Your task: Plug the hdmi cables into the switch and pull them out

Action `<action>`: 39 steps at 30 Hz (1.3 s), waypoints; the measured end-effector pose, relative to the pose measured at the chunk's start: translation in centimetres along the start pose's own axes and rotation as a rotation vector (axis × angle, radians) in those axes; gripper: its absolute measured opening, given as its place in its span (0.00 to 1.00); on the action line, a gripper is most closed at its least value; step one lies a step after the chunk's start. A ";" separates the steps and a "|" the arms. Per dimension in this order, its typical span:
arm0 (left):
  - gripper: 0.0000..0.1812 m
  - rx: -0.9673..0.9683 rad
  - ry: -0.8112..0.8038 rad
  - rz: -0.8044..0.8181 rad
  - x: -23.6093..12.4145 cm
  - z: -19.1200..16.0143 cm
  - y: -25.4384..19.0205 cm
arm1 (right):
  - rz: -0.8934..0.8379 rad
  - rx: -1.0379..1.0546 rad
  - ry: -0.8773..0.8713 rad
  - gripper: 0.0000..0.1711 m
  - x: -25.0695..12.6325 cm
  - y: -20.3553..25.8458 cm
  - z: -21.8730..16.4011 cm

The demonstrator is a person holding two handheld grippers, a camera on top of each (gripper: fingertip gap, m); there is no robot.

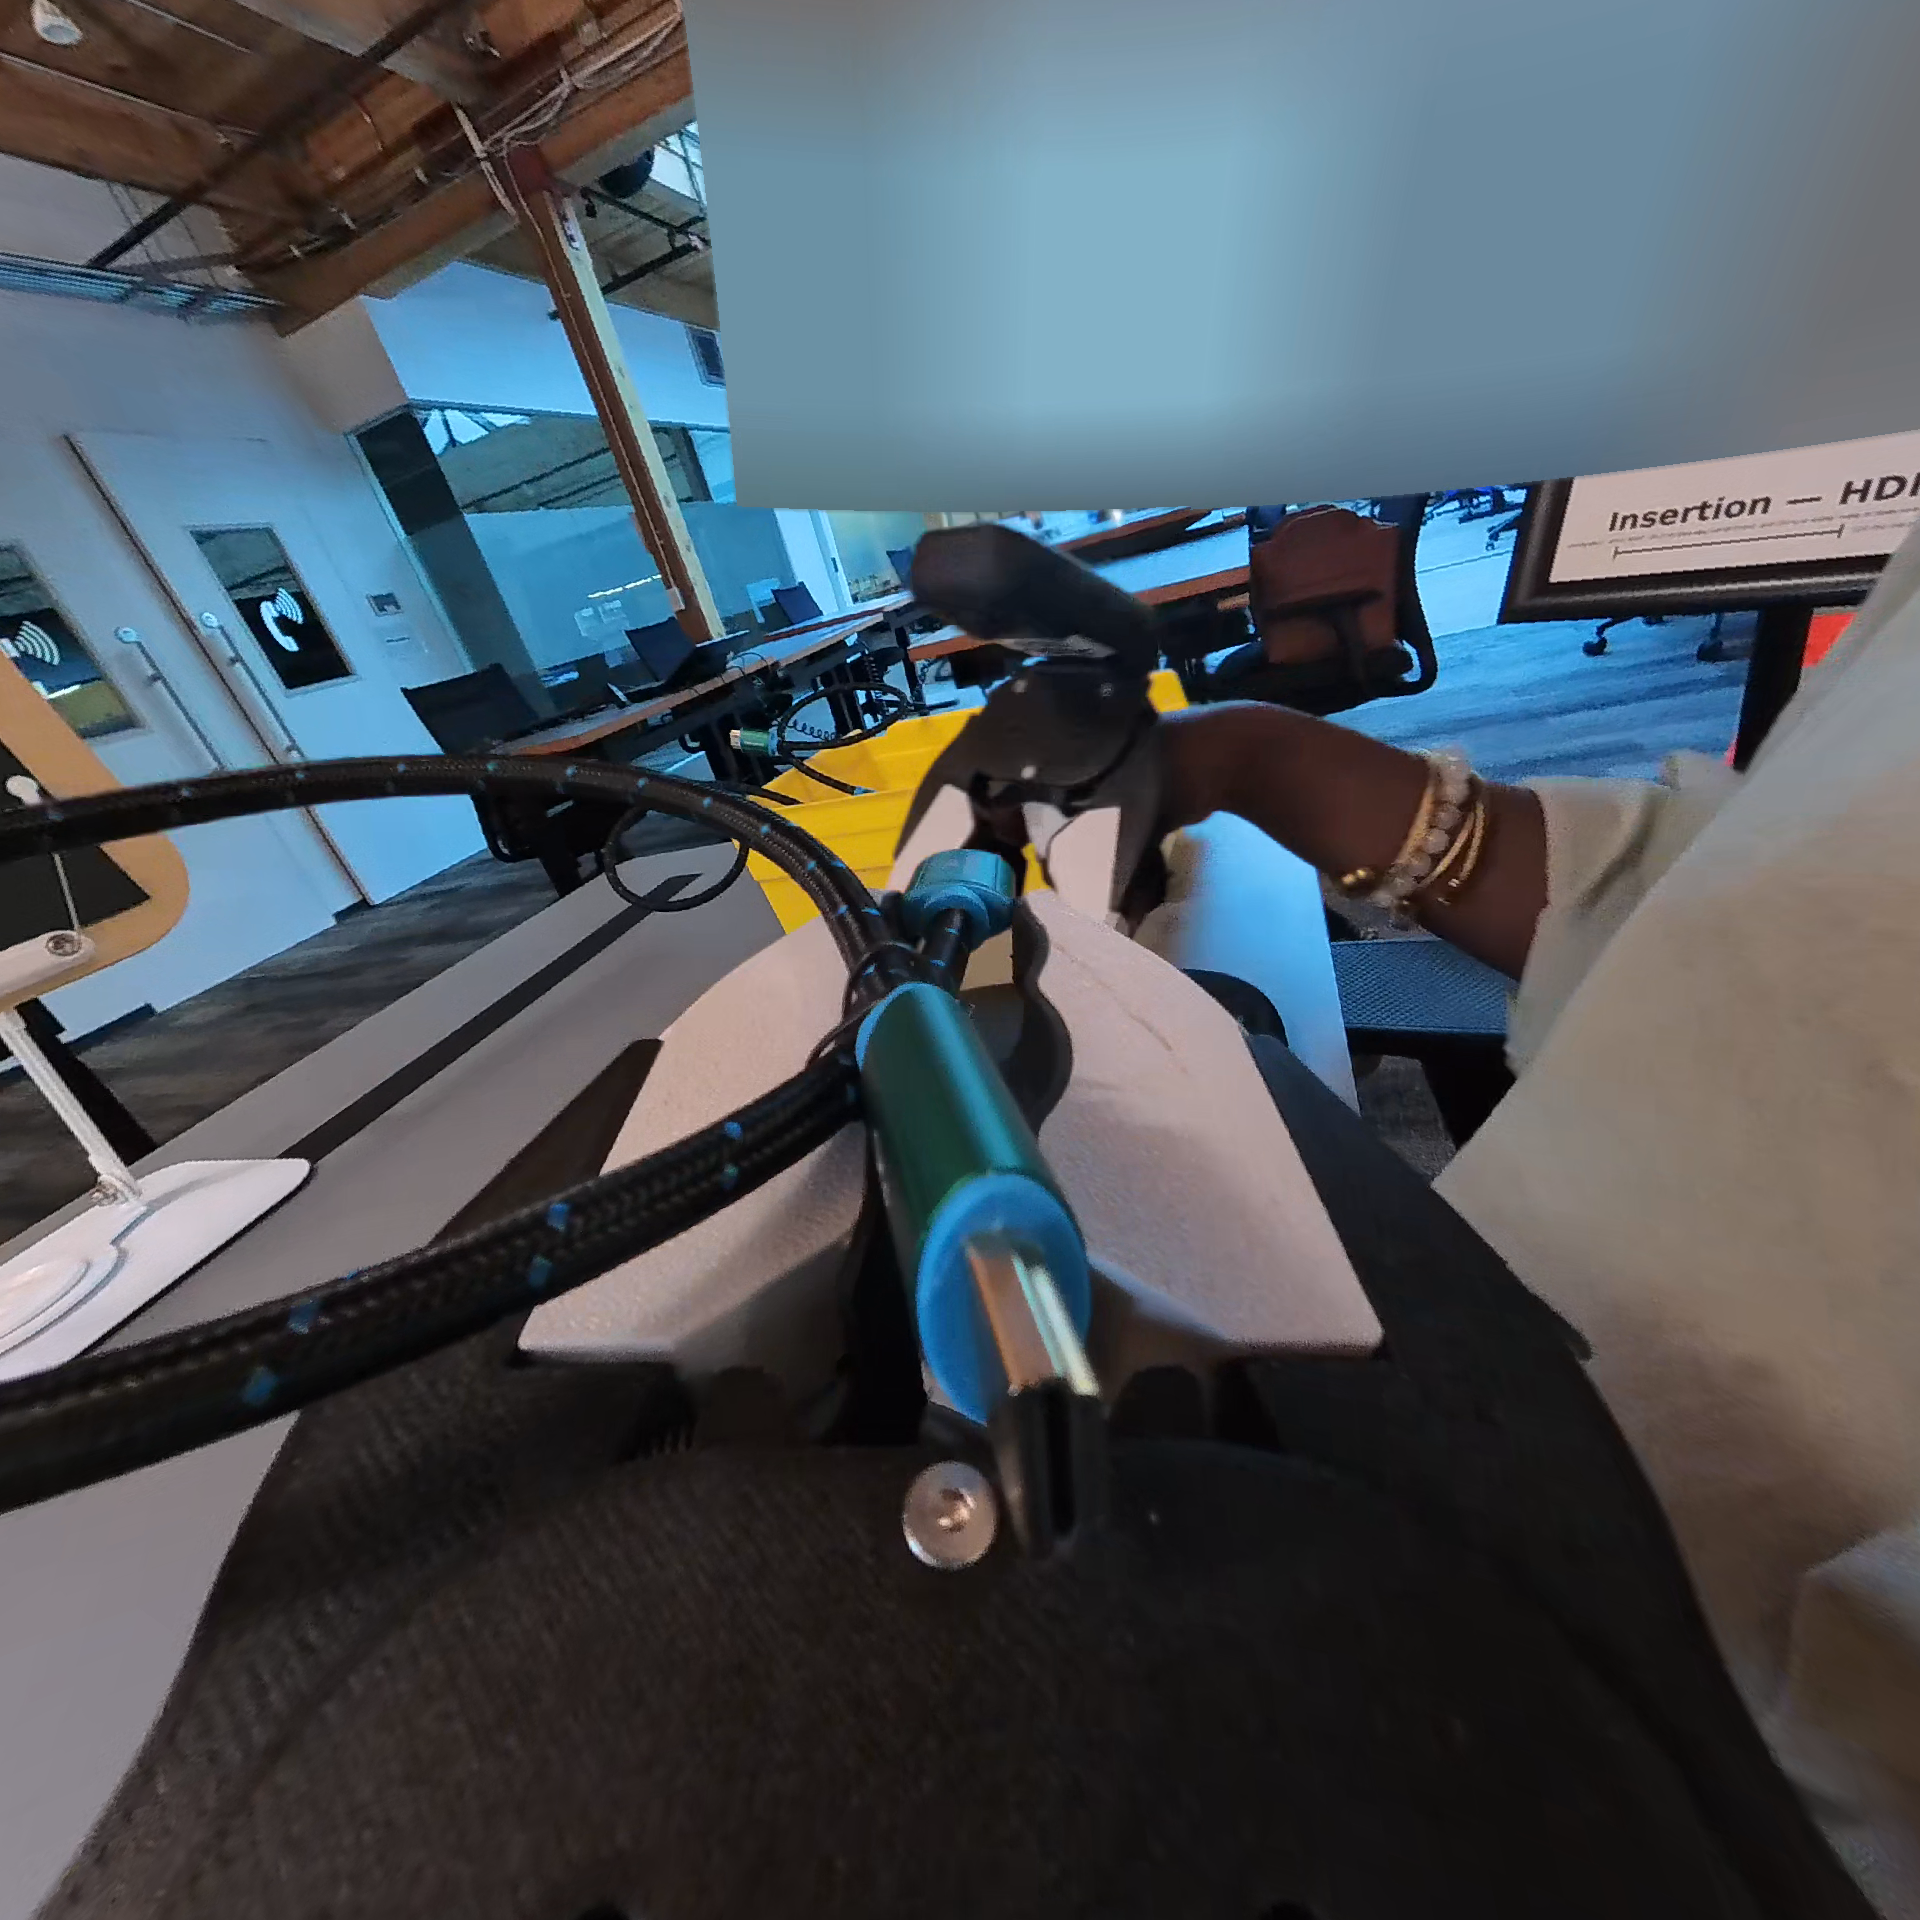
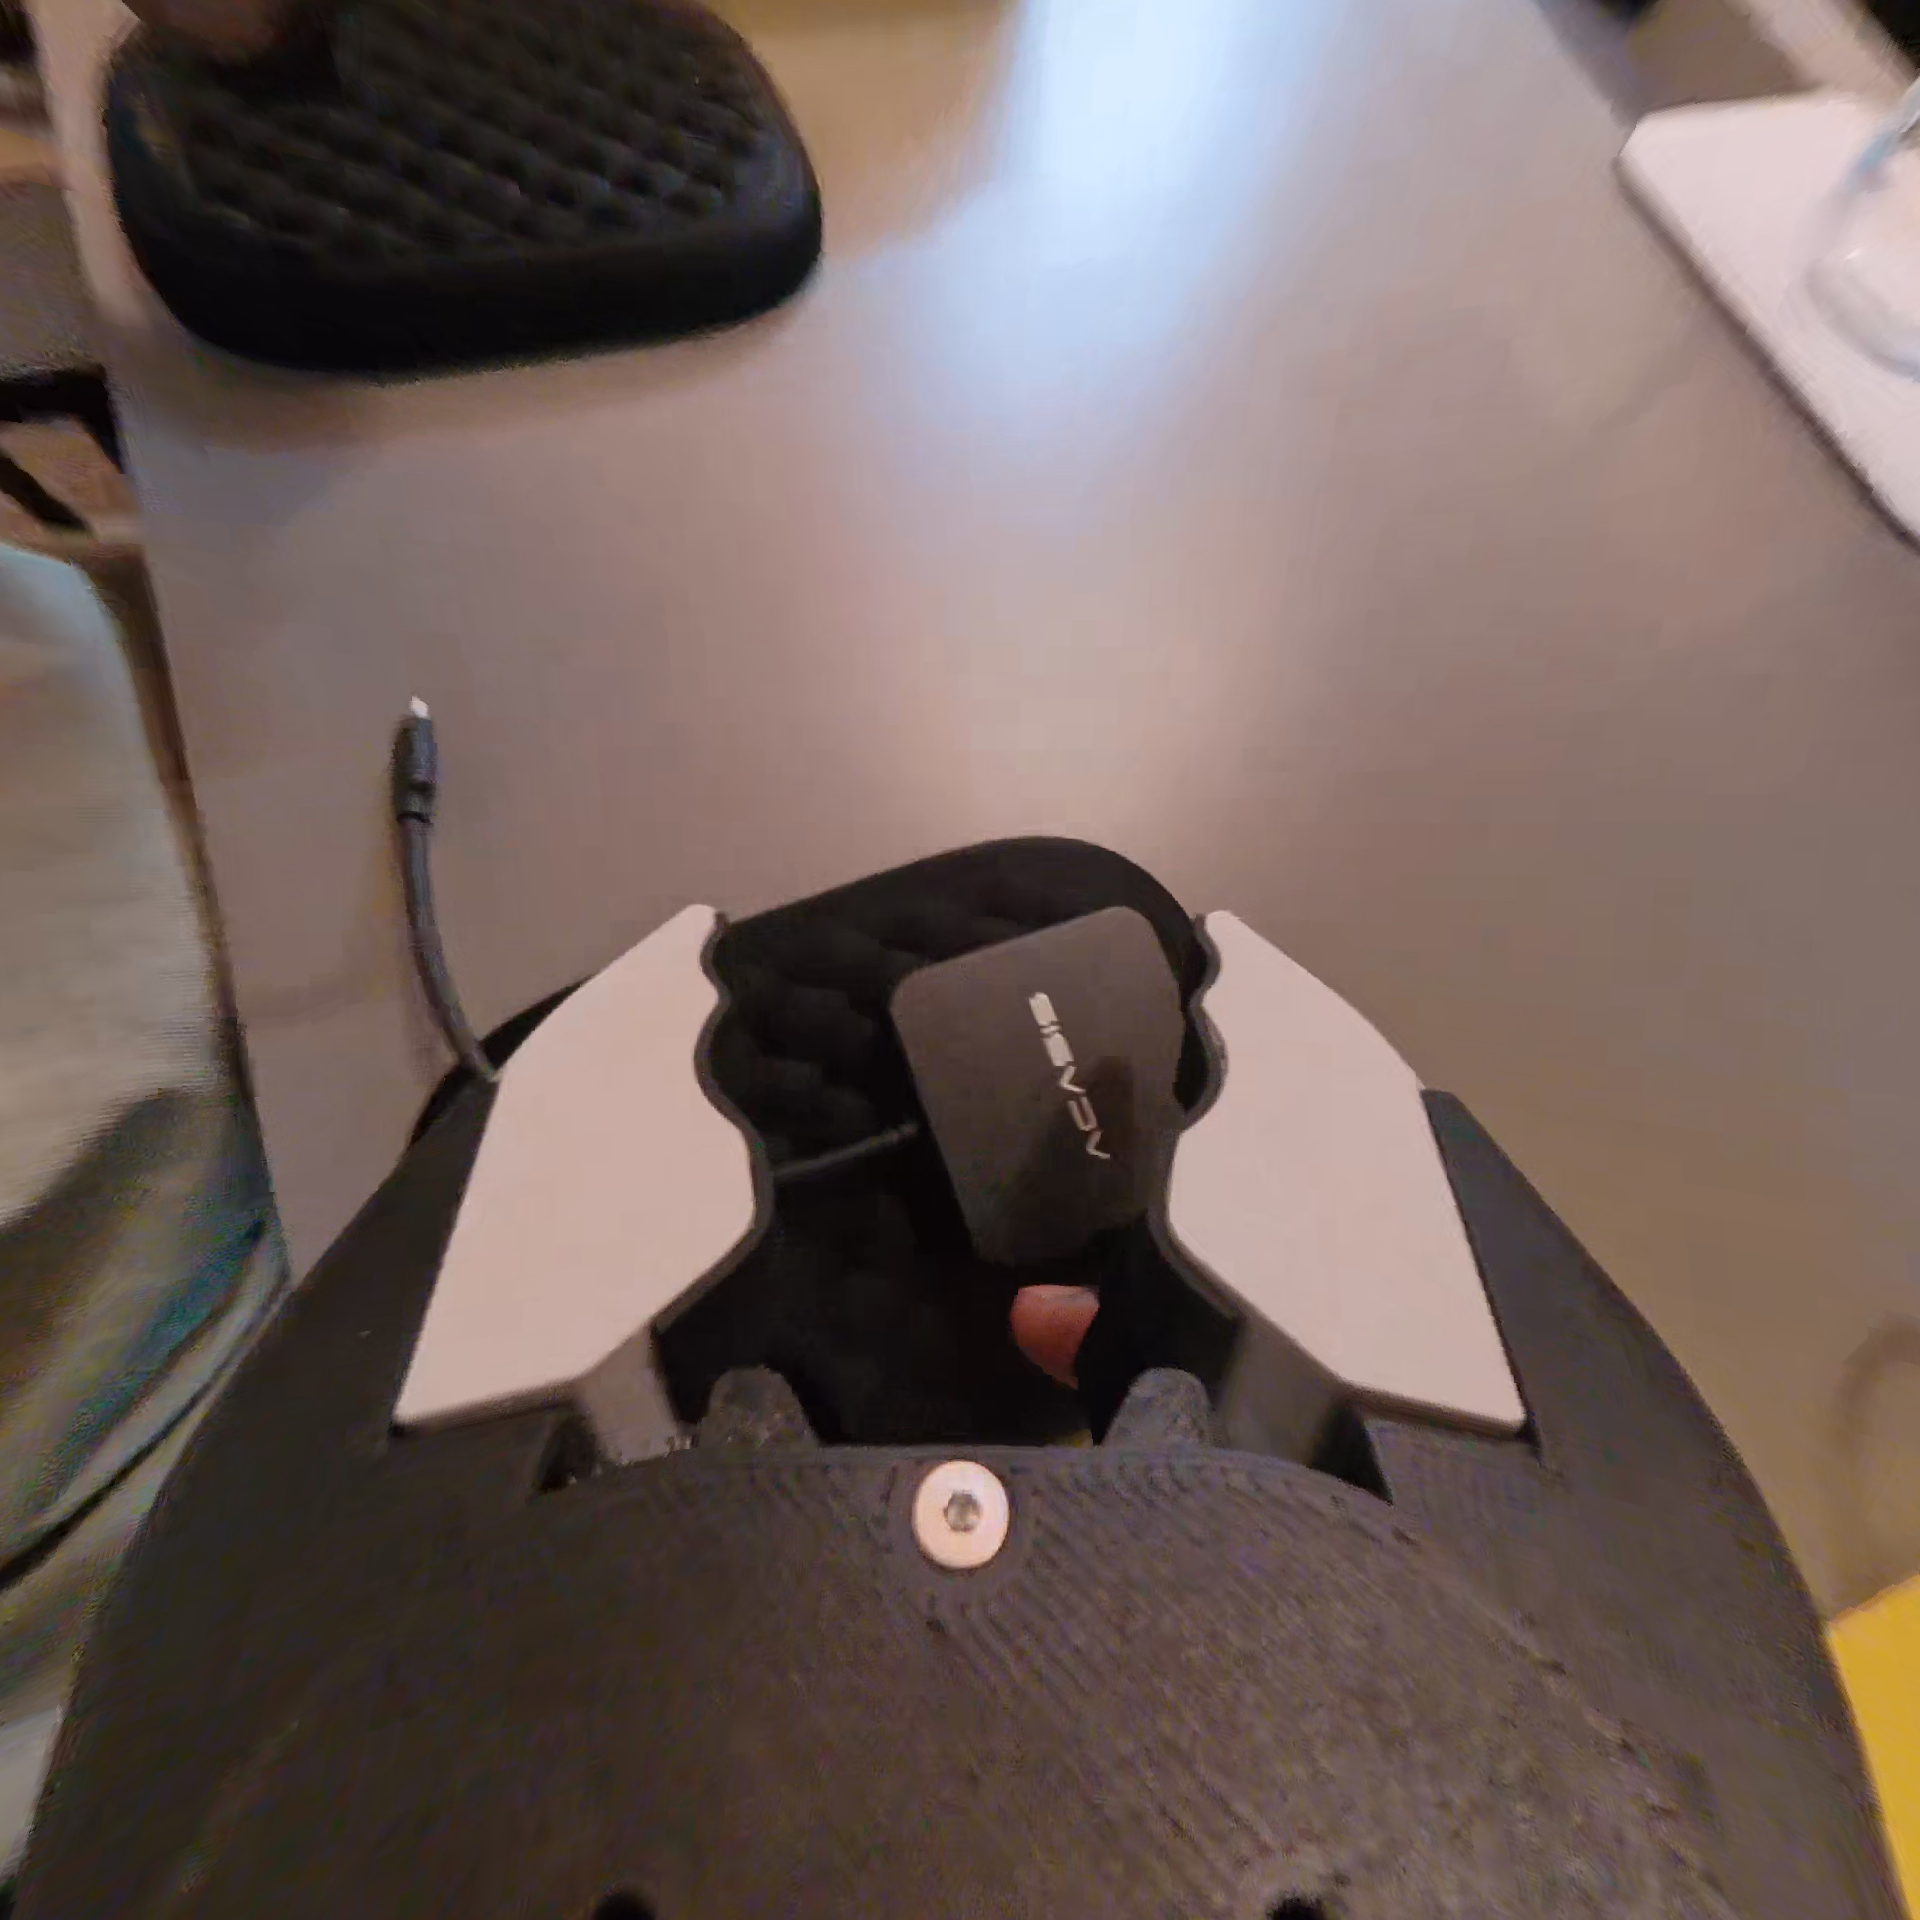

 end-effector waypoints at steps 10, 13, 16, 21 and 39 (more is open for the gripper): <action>0.11 -0.015 0.027 0.010 -0.7 -1.3 0.6 | 0.087 -0.041 0.410 0.50 1.9 -2.9 -3.1; 0.11 -0.012 0.073 0.024 -0.6 -2.3 0.8 | 0.138 -0.048 0.233 0.43 1.0 -2.4 -2.5; 0.12 0.035 0.137 0.041 0.1 -3.4 0.6 | 0.239 -0.040 0.029 0.42 -0.3 0.1 -0.7; 0.12 0.147 0.168 0.038 1.9 -4.0 -0.8 | 0.336 -0.088 -0.168 0.42 -1.6 4.7 2.3; 0.12 0.084 0.177 -0.081 3.0 -4.8 -2.5 | 0.200 -0.258 -0.157 0.42 -0.2 6.3 2.5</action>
Point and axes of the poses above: each gripper's, where its closed fingertips meet, x out along the fingers, z out of its top, y = z × x across the jaws, the point moved 3 cm from there along -x, back along the fingers, and after that the axes turned 15 degrees about x, right-handed, at the moved point
